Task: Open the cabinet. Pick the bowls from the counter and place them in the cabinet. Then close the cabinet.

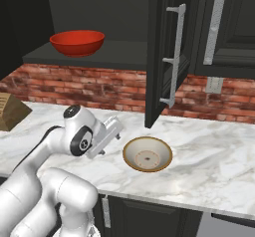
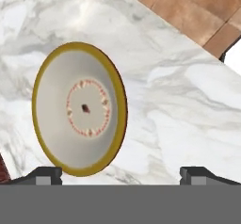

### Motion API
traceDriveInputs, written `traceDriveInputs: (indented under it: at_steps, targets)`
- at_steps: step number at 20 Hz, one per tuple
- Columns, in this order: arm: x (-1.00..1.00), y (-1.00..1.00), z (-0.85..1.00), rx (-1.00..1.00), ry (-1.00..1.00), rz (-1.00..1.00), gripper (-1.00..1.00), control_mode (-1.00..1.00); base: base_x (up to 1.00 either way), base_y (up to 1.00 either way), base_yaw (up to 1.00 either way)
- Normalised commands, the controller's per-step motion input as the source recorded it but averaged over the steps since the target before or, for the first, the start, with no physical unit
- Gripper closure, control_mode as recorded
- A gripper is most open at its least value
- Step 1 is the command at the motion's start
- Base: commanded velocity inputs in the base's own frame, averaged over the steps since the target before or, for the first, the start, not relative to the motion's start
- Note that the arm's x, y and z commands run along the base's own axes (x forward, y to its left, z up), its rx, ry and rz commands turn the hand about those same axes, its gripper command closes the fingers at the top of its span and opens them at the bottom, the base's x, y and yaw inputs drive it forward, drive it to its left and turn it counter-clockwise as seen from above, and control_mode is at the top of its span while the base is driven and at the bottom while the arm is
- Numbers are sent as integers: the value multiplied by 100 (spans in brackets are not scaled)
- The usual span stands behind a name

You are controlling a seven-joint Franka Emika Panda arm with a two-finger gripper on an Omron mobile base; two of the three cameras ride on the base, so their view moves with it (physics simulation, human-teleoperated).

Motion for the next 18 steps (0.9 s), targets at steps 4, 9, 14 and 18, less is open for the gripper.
traceDriveInputs:
  at_steps: [4,9,14,18]
  targets:
    - [28,0,-37,0,0,0,-100,-100,0,0,0]
    - [24,0,-42,0,0,0,-100,-100,0,0,0]
    - [16,0,-33,0,-3,-2,-100,-100,0,0,0]
    - [6,0,-34,0,-6,-12,-100,-100,0,0,0]
